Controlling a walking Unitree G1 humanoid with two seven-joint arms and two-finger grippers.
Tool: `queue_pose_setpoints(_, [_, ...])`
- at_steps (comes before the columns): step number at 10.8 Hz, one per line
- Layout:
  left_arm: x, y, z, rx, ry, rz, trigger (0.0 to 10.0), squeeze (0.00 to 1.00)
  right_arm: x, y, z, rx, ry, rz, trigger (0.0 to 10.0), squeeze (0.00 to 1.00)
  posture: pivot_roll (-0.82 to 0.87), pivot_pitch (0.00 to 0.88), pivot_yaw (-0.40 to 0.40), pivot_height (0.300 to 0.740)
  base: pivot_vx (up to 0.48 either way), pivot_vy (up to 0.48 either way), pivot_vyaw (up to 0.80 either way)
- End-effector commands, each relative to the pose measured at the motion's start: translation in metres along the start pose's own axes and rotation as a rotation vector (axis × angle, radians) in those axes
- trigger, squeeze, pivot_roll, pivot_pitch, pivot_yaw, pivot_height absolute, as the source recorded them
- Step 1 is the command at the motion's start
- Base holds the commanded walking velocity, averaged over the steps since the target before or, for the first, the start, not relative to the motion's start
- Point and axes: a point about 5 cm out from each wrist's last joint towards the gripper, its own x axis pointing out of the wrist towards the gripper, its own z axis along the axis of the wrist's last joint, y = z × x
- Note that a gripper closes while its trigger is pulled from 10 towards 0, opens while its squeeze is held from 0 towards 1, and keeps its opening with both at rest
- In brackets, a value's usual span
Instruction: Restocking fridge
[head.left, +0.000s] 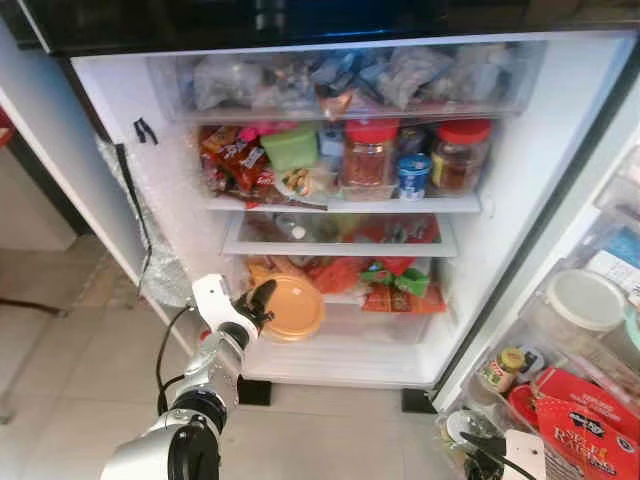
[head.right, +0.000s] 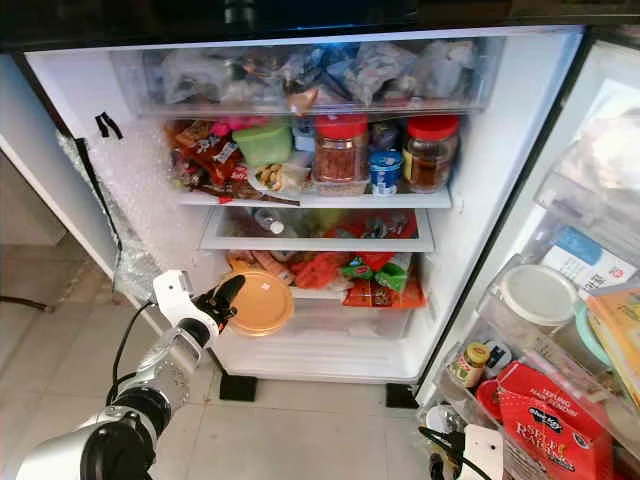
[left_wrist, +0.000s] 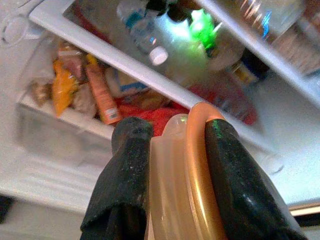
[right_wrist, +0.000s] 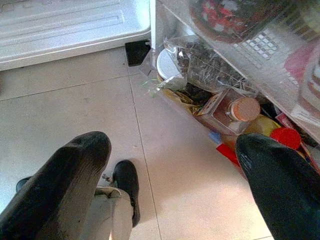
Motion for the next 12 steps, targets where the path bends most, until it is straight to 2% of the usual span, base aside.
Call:
queue_pose_setpoints(1, [0.001, -0.003, 0.010, -0.062, -0.065, -0.056, 10.0, 0.00, -0.002, 0.000, -0.008, -0.003, 0.017, -0.003, 10.0, 0.00, -0.14, 0.092, 0.083, 0.740, 0.000, 0.000, 0.00])
queue_pose_setpoints(2, [0.003, -0.010, 0.014, -0.046, -0.074, -0.118, 10.0, 0.00, -0.002, 0.000, -0.010, -0.012, 0.017, -0.001, 10.0, 0.00, -0.14, 0.093, 0.084, 0.740, 0.000, 0.000, 0.00])
queue_pose_setpoints(3, [0.006, -0.035, 0.015, 0.060, -0.075, -0.288, 10.0, 0.00, -0.004, -0.001, -0.015, -0.027, 0.016, -0.004, 10.0, 0.00, -0.14, 0.100, 0.088, 0.740, 0.000, 0.000, 0.00])
queue_pose_setpoints(4, [0.000, -0.038, 0.007, 0.063, -0.082, -0.308, 10.0, 0.00, -0.006, -0.003, -0.022, -0.021, 0.018, -0.020, 10.0, 0.00, -0.15, 0.095, 0.093, 0.740, 0.000, 0.000, 0.00])
queue_pose_setpoints(6, [-0.020, -0.026, -0.011, 0.071, -0.061, -0.268, 10.0, 0.00, -0.012, -0.011, -0.040, 0.010, 0.030, -0.071, 10.0, 0.00, -0.17, 0.093, 0.102, 0.740, 0.000, 0.000, 0.00])
queue_pose_setpoints(9, [-0.042, -0.024, 0.008, 0.096, -0.125, -0.264, 10.0, 0.00, -0.022, -0.025, -0.060, 0.018, 0.049, -0.117, 10.0, 0.00, -0.16, 0.114, 0.086, 0.740, 0.000, 0.000, 0.00])
queue_pose_setpoints(10, [-0.052, -0.028, 0.012, 0.061, -0.119, -0.295, 10.0, 0.00, -0.025, -0.028, -0.065, 0.020, 0.052, -0.128, 10.0, 0.00, -0.17, 0.118, 0.087, 0.740, 0.000, 0.000, 0.00])
queue_pose_setpoints(11, [-0.067, -0.033, 0.016, -0.010, -0.095, -0.345, 10.0, 0.00, -0.027, -0.030, -0.068, 0.029, 0.048, -0.136, 10.0, 0.00, -0.17, 0.112, 0.087, 0.740, 0.000, 0.000, 0.00])
queue_pose_setpoints(12, [-0.083, -0.034, 0.032, -0.224, -0.083, -0.445, 10.0, 0.00, -0.028, -0.031, -0.072, 0.043, 0.045, -0.148, 10.0, 0.00, -0.16, 0.107, 0.085, 0.740, 0.000, 0.000, 0.00])
